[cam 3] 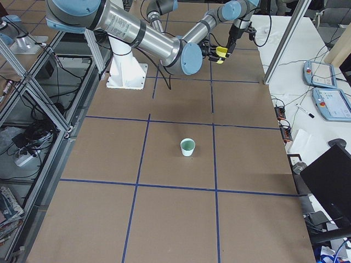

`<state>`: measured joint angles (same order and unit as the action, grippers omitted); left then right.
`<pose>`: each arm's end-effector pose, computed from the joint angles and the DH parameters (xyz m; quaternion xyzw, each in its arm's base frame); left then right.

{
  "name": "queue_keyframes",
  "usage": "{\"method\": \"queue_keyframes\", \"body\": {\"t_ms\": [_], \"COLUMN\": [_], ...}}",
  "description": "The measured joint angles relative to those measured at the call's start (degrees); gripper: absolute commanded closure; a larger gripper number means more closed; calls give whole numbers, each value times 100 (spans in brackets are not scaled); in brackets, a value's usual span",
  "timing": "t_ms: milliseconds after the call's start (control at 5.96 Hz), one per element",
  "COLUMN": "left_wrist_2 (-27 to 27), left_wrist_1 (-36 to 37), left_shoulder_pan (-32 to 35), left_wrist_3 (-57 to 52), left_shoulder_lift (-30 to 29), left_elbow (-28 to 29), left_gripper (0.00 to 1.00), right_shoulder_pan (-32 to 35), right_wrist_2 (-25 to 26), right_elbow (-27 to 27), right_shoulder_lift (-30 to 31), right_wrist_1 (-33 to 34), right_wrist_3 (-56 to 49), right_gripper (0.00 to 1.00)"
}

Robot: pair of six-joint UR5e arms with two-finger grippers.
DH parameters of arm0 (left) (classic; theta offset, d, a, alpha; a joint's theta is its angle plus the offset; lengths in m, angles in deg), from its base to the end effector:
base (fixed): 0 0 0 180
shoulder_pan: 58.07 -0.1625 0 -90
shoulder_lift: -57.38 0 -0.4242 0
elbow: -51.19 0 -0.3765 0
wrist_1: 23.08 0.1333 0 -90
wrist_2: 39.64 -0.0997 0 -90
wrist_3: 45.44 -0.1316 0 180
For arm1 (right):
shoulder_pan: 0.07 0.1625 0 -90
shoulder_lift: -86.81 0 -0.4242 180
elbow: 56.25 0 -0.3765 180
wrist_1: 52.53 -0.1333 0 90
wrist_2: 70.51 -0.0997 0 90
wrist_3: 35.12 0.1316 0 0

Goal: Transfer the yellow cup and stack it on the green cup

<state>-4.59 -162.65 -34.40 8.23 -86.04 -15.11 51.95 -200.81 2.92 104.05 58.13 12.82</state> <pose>0.5997 -0.5260 0.1447 0.5907 0.3126 -0.2172 0.7115 -0.4633 -0.6717 0.0940 -0.1039 -0.3658 0.0168 0.9247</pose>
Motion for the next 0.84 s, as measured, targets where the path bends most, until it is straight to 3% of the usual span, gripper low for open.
{"method": "queue_keyframes", "body": {"t_ms": [336,839], "left_wrist_2": [2,9], "left_wrist_1": [-7,-9], "left_shoulder_pan": [2,6], "left_wrist_3": [6,12], "left_shoulder_lift": [6,7], "left_elbow": [2,1], "left_gripper": [54,54], "right_shoulder_pan": [-109,-168], "right_wrist_2": [115,125], "right_elbow": [30,51], "right_shoulder_lift": [12,72], "right_wrist_1": [-1,-1], "right_wrist_3": [-66,-198], "right_gripper": [7,23]}}
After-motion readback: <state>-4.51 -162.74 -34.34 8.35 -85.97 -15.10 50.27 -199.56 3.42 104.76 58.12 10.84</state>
